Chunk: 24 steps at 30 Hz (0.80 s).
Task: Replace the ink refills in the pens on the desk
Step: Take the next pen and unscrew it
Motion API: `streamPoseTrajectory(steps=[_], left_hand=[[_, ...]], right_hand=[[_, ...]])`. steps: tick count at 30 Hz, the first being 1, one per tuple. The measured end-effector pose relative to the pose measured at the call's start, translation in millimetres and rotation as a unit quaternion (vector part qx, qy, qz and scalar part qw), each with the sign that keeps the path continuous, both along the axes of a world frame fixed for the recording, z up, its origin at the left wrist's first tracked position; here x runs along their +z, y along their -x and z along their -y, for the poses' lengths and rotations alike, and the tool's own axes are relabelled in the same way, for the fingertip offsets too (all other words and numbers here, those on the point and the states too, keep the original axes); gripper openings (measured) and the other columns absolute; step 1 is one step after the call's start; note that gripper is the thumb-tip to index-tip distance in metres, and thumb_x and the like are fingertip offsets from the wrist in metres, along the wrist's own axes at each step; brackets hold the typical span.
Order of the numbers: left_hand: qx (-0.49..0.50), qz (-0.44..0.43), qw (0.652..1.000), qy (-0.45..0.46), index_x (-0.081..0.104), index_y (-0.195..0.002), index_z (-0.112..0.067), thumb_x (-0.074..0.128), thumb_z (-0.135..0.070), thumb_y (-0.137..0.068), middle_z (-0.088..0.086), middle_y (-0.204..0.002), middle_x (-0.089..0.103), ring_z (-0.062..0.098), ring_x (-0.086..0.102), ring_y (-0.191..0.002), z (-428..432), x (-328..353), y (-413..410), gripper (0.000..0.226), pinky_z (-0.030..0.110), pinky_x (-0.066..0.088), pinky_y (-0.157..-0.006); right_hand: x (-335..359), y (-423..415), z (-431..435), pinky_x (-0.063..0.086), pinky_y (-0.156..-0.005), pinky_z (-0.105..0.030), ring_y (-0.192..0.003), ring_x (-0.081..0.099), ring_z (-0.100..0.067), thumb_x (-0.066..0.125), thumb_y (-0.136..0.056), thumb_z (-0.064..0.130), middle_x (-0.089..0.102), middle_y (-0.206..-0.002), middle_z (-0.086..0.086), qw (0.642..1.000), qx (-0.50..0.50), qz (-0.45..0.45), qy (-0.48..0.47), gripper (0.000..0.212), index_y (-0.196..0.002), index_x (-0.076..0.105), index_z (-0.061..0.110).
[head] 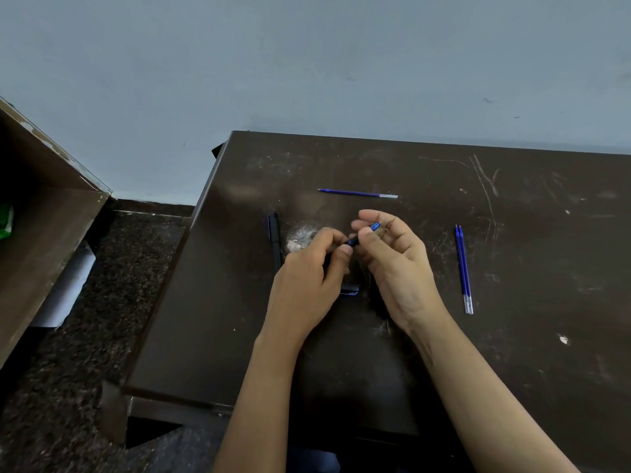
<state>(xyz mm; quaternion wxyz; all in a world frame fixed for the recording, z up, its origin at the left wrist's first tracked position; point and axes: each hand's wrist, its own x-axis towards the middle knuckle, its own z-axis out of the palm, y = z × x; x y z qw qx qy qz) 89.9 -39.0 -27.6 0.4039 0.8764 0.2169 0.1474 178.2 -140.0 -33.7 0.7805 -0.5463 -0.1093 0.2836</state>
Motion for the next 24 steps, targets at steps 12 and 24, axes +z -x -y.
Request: streamPoseTrajectory(steps=[12, 24], left_hand=[[-0.007, -0.002, 1.000, -0.008, 0.056, -0.103, -0.028, 0.046, -0.035, -0.098, -0.008, -0.073, 0.067, 0.009, 0.066, -0.068, -2.2, -1.6, 0.9, 0.014, 0.043, 0.055, -0.067], [-0.005, 0.011, 1.000, -0.002, 0.058, -0.106, -0.027, 0.048, -0.032, -0.098, -0.011, -0.070, 0.066, 0.005, 0.065, -0.068, -2.7, -0.4, 0.8, 0.014, 0.040, 0.055, -0.067]], right_hand=[[-2.0, 0.2, 1.8, 0.050, -0.073, -0.027, -0.071, 0.061, -0.006, 0.065, -0.086, 0.007, 0.065, -0.073, 0.006, 0.999, 0.004, 0.021, 0.045, 0.020, -0.105, 0.064, 0.004], [-0.8, 0.5, 0.5, 0.049, -0.071, -0.024, -0.067, 0.060, -0.004, 0.065, -0.086, 0.008, 0.065, -0.069, 0.009, 0.999, 0.013, -0.001, 0.033, 0.012, -0.098, 0.065, 0.008]])
